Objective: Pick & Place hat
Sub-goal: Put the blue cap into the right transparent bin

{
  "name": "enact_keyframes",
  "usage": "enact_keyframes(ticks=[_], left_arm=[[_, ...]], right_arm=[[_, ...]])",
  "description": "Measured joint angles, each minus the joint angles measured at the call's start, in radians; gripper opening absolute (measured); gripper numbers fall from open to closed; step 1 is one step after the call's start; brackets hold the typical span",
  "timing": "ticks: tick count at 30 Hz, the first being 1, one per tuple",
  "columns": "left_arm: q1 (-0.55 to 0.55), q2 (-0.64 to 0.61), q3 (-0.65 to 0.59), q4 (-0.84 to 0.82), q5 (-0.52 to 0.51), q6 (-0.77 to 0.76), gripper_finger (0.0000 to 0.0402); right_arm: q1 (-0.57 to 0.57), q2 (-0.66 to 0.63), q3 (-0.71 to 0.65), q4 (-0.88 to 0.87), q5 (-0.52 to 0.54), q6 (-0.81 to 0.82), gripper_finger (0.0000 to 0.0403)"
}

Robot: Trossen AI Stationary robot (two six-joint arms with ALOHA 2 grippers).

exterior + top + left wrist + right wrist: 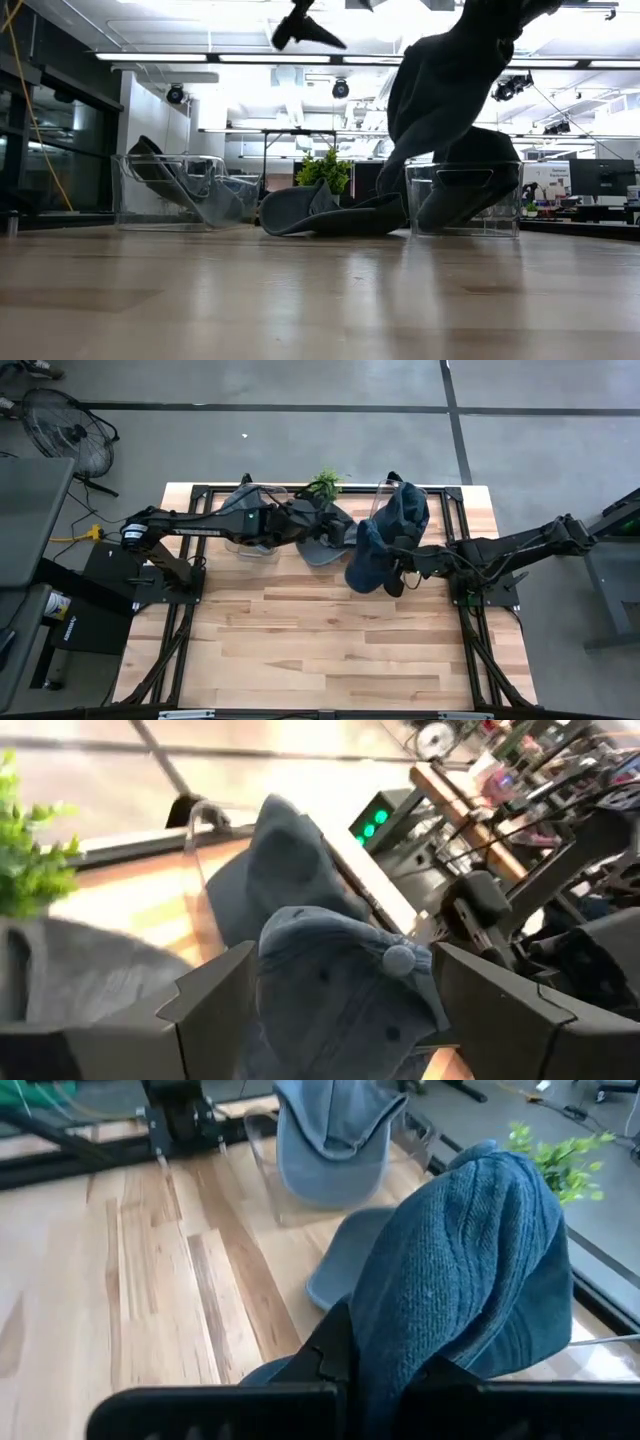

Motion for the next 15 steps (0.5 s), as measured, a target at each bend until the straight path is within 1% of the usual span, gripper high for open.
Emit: enact_keyframes(ticks=[3,6,9,12,15], left_arm=[[-0.006,-0.008,0.003,-0.043,-0.039,0.004,0.0295],[-0.023,-0.022,0.001,-0.108,-0.055,0.024,0.0295],[-0.041,-0.031,0.005,-0.117,-0.058,0.047,0.0295],[-0.060,-0.026,0.000,-0.158,-0.081,0.047,0.0295],[-0.083,-0.027,0.000,-0.163,-0.107,0.055,0.0295]], right_arm=[[0.000,-0.034,0.000,0.000,0.021,-0.001,0.0001],[0.000,-0.071,0.000,-0.005,0.047,-0.006,0.0001],[0.000,-0.107,0.000,-0.010,0.077,-0.022,0.0001],[0.000,-0.143,0.000,-0.017,0.104,-0.025,0.0001],[0.000,-0.176,0.000,-0.017,0.129,-0.031,0.0001]])
